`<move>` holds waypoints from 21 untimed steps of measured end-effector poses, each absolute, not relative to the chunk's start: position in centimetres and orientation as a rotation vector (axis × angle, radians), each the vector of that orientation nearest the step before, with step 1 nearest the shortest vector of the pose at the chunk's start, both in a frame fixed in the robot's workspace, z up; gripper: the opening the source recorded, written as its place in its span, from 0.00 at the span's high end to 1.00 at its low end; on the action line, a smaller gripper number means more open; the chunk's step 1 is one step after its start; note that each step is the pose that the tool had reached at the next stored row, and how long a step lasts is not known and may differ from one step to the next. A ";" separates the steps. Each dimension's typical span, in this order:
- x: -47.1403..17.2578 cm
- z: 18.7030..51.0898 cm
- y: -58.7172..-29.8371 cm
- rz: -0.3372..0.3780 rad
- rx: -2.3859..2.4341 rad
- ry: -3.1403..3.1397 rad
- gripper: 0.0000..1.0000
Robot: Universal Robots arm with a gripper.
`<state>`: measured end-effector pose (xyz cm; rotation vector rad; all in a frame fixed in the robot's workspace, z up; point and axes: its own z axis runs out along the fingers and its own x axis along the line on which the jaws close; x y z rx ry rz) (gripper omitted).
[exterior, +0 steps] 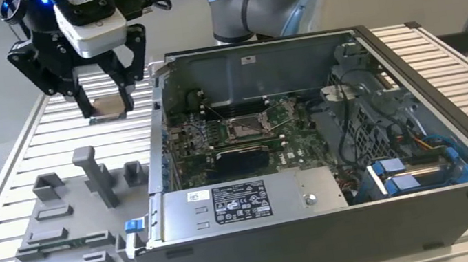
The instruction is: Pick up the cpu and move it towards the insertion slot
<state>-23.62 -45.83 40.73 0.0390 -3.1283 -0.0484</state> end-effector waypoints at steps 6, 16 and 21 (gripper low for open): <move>-21.8 40.7 -45.8 -0.048 0.039 -3.128 1.00; -17.9 40.7 -45.8 -0.047 0.039 -3.128 1.00; -15.9 40.7 -45.8 -0.047 0.039 -3.128 1.00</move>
